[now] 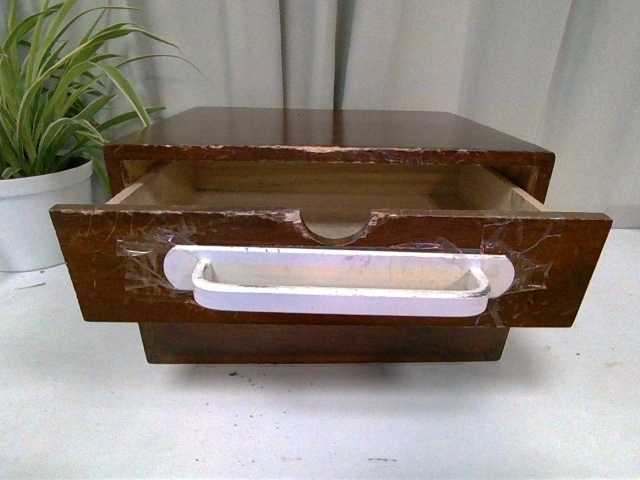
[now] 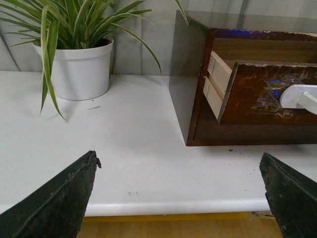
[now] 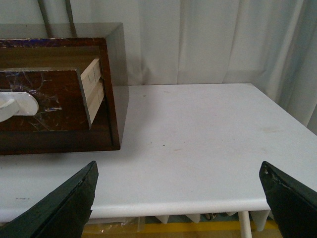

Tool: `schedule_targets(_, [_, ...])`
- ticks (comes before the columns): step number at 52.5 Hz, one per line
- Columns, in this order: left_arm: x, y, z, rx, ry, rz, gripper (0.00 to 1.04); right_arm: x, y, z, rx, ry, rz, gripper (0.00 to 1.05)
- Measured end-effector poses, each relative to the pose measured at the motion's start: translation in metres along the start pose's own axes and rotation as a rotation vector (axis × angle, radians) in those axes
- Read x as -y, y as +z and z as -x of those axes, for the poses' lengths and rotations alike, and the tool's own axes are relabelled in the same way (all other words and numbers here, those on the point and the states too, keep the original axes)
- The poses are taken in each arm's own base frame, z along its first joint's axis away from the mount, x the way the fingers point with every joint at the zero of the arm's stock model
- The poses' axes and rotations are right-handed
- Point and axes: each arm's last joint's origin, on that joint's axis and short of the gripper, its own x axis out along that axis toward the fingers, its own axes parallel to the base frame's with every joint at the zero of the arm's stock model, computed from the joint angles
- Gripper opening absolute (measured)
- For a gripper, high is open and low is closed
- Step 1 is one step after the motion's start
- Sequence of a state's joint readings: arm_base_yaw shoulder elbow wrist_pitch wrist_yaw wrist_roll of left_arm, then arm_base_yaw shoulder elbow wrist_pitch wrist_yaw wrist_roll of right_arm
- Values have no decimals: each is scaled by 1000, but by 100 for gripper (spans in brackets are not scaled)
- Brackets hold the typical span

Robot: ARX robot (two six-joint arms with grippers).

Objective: Open drawer

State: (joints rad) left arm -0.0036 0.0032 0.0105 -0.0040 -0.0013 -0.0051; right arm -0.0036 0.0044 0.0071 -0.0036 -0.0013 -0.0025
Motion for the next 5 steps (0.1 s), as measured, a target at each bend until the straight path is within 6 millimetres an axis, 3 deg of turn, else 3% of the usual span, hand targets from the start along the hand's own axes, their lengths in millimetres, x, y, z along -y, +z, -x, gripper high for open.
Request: schedule_targets(5, [0, 0, 0, 0, 0, 0, 98, 0, 0, 0, 0, 0, 0, 96])
